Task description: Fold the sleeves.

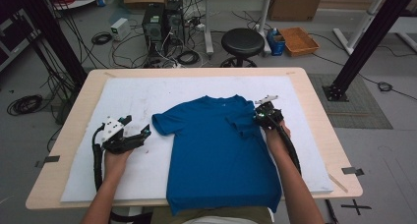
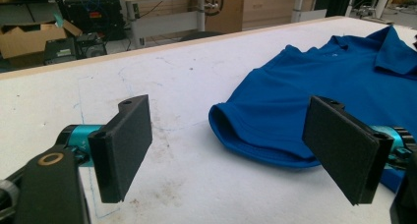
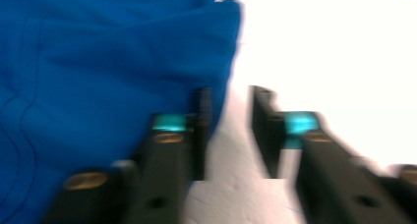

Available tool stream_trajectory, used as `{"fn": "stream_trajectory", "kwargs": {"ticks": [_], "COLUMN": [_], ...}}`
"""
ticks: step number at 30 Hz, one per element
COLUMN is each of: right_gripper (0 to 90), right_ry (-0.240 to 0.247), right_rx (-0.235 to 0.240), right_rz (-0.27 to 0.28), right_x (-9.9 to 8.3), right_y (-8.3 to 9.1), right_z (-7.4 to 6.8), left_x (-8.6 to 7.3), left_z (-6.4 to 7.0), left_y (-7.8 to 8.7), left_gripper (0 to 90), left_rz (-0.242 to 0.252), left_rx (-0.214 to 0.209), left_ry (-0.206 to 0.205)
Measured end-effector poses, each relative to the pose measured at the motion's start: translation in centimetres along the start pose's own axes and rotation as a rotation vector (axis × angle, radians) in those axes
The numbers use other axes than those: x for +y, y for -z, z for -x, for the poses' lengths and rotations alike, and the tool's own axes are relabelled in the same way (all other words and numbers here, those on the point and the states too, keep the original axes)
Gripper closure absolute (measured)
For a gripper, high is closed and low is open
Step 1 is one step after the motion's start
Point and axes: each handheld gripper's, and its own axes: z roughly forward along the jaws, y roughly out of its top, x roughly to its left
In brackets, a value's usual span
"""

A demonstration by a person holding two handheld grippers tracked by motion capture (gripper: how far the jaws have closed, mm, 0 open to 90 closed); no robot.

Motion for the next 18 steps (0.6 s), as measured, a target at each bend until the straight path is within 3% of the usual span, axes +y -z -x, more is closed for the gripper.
{"fn": "stream_trajectory", "kwargs": {"ticks": [2,3,4,5,6,7,10,11,12,13,14,15,18], "right_gripper": [62.3,67.4,67.4,77.3,77.3,81.9,81.6,68.8,68.8,61.1,61.1,49.3,35.0], "right_ry": [-0.053,-0.053,-0.053,-0.018,-0.018,0.036,0.051,0.020,0.020,-0.025,-0.025,-0.047,-0.052], "right_rx": [0.084,0.121,0.121,0.188,0.188,0.213,0.195,0.189,0.189,0.243,0.243,0.251,0.241], "right_rz": [0.054,0.061,0.061,0.057,0.057,0.008,-0.032,-0.033,-0.033,0.028,0.028,0.091,0.210], "right_x": [-0.3,-0.4,-0.4,-0.7,-0.7,-1.2,-2.1,-2.3,-2.3,-2.4,-2.4,-2.4,-3.0], "right_y": [0.8,1.1,1.1,1.5,1.5,1.6,1.4,1.6,1.6,2.4,2.4,3.5,5.1], "right_z": [0.6,0.7,0.7,0.6,0.6,0.3,0.6,1.4,1.4,2.3,2.3,2.7,3.1], "left_x": [0.0,0.0,0.0,0.0,0.0,0.0,0.0,0.0,0.0,0.0,0.0,0.0,0.1], "left_z": [0.0,0.0,0.0,0.0,0.0,0.0,0.0,0.0,0.0,0.0,-0.1,-0.1,-0.2], "left_y": [0.0,0.0,0.0,0.0,0.0,0.0,0.0,0.0,0.0,0.0,0.0,0.0,-0.1], "left_gripper": [19.0,19.0,19.0,19.0,19.0,19.0,19.0,19.0,19.0,19.0,19.0,19.0,20.4], "left_rz": [-0.001,-0.004,-0.004,-0.004,-0.004,0.000,-0.003,-0.003,-0.003,-0.002,-0.006,-0.005,-0.025], "left_rx": [0.001,0.001,0.001,0.002,0.002,0.001,0.003,0.003,0.003,0.004,0.003,0.008,0.009], "left_ry": [-0.001,-0.004,-0.004,-0.003,-0.003,0.001,-0.002,-0.001,-0.001,0.003,0.004,0.011,0.027]}}
